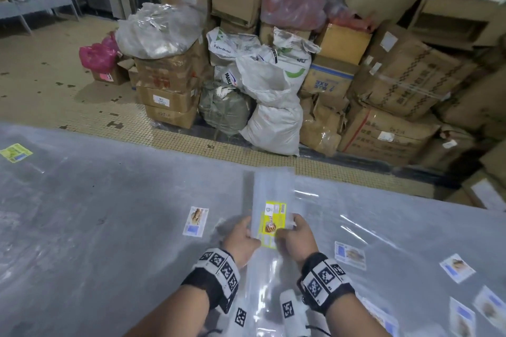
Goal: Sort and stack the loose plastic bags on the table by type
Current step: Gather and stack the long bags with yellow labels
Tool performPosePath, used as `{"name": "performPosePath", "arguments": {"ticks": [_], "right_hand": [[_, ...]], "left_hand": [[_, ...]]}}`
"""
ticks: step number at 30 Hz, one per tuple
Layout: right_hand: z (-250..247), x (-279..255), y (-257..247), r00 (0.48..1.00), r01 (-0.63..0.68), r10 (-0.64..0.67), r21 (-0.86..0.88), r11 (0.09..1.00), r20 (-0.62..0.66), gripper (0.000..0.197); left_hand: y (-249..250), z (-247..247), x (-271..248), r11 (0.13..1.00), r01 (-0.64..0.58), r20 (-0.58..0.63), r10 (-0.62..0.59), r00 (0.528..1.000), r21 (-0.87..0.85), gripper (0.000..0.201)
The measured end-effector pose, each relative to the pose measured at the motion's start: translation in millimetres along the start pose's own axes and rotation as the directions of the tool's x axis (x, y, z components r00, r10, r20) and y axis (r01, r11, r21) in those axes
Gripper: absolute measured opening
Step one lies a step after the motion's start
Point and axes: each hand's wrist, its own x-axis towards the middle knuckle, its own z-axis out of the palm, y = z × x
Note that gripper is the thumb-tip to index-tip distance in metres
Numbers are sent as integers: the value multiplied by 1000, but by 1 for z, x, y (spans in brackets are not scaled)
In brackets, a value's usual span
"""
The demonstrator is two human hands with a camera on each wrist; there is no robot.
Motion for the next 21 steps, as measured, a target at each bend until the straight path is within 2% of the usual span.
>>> {"name": "performPosePath", "arguments": {"ticks": [3,5,7,9,11,13,16,18,21], "right_hand": [[-19,6,12,996,-71,60,-201,977,-59,33],[-24,10,23,989,-119,87,-309,944,-116,34],[-26,9,29,980,-175,114,-445,878,-160,39],[-27,8,34,972,-227,156,-547,806,-174,45],[-26,10,42,977,-210,159,-500,840,-142,50],[-27,22,58,980,-193,155,-410,891,-124,53],[-31,35,77,981,-172,136,-310,935,-135,42],[-32,28,66,981,-158,124,-243,957,-150,40],[-33,25,58,980,-164,145,-141,976,-137,39]], "left_hand": [[-7,21,10,988,29,-19,-26,999,151,48],[-3,31,6,948,26,-14,-23,1000,317,43],[-3,36,0,822,43,-19,-39,999,568,42],[-8,40,-2,724,122,-46,-124,991,679,53],[-13,45,-2,696,135,-55,-136,989,705,59],[-15,51,-1,711,127,-47,-132,990,692,56],[-13,55,3,726,185,-91,-167,982,662,51],[-13,55,7,740,220,-119,-187,975,636,49],[-15,57,16,796,217,-113,-186,976,566,35]]}}
